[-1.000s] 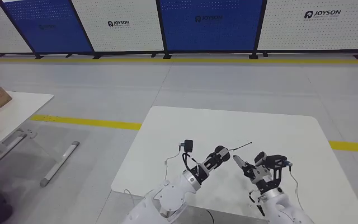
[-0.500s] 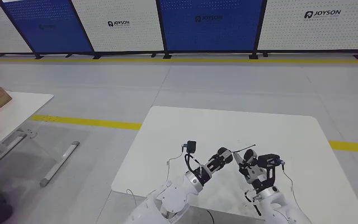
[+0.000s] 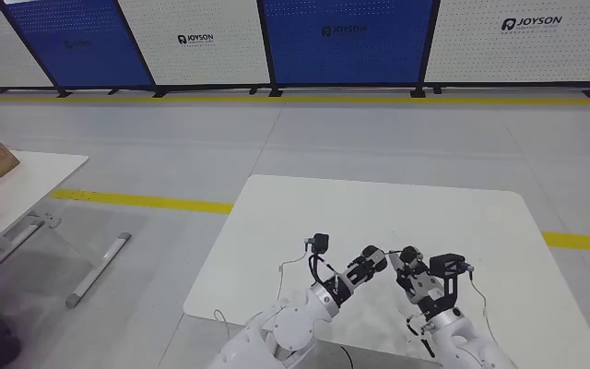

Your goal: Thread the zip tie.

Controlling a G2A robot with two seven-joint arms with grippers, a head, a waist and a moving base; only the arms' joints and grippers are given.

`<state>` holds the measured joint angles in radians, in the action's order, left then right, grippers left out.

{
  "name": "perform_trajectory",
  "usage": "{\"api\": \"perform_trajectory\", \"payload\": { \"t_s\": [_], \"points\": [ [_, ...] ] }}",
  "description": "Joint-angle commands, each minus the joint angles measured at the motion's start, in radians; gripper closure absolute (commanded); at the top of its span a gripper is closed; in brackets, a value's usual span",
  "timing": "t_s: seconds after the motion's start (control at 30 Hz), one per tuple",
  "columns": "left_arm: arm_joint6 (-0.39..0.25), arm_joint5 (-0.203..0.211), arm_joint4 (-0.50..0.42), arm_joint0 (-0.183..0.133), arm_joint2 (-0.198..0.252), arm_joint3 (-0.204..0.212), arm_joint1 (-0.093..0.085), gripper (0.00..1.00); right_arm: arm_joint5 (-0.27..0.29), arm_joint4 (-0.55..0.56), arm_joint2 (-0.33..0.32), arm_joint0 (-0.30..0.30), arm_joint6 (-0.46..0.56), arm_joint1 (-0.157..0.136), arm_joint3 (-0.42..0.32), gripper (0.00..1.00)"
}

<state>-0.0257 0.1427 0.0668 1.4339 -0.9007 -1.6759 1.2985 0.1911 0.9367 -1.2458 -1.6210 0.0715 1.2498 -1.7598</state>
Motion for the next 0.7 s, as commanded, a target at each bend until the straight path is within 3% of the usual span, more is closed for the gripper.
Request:
{"api": "perform_trajectory", "payload": {
  "t_s": [0.0,0.43,0.67],
  "points": [
    [0.0,0.0,0.003,-0.002,0.004,0.004,0.001,1.0,0.002,0.003,0.001,-0.001,0.0,0.0,0.001,0.72],
    [0.016,-0.012,0.016,-0.002,0.01,0.011,0.005,1.0,0.013,0.028,0.01,-0.003,-0.004,-0.002,0.002,0.69],
    [0.015,-0.019,0.02,-0.001,0.012,0.014,0.006,1.0,0.006,0.029,0.01,-0.005,-0.015,-0.001,0.002,0.82]
  ]
}}
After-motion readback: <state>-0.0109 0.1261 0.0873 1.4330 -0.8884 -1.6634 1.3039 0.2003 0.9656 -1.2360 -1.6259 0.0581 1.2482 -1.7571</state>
